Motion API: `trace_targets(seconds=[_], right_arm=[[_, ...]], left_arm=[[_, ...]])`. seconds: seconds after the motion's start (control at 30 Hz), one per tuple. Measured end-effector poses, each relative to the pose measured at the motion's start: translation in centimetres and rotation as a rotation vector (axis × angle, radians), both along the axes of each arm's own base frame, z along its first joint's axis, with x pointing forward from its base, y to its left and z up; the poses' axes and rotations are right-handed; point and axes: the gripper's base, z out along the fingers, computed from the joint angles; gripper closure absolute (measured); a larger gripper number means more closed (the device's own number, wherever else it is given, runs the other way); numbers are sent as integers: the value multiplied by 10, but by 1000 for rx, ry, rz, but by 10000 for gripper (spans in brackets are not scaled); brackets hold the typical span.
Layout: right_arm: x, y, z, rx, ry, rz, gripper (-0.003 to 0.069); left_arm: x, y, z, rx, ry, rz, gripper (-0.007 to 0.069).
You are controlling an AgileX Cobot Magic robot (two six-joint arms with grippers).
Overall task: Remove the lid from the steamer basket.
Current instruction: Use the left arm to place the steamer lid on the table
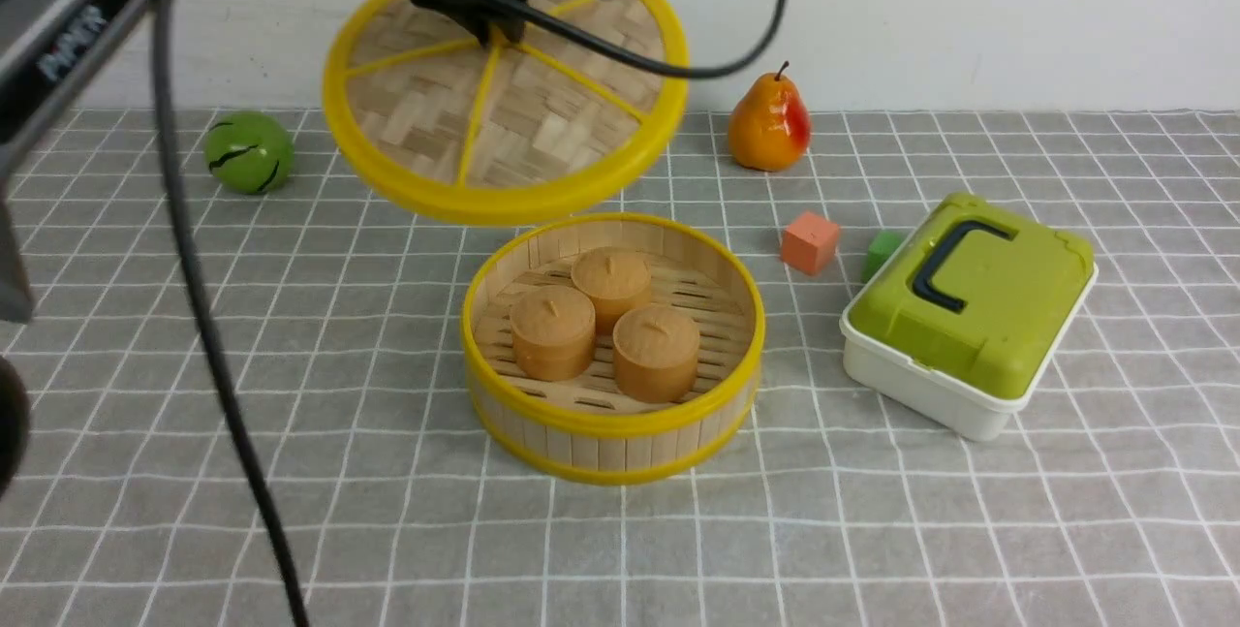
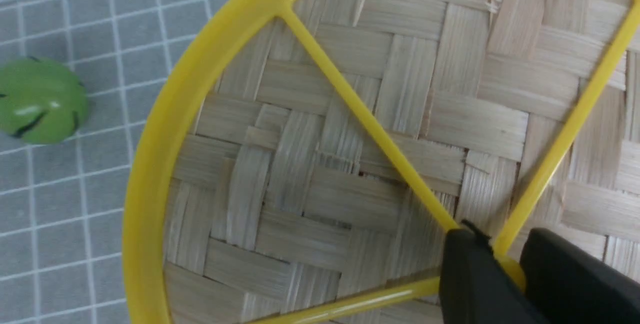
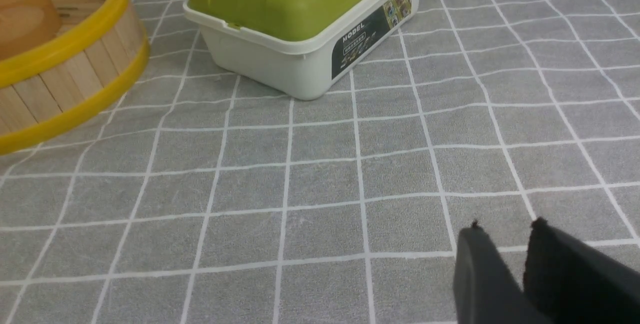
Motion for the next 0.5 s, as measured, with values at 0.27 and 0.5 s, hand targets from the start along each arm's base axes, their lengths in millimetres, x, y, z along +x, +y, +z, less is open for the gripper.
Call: trace_targets(seconds=[0.27,0.5], right_arm=[[0,0,0,0,0,0,528],[0,0,0,0,0,0,519]], left_arm=[[3,89,27,-18,-29,199,515],[21,153,-28,-59,177,319,515]])
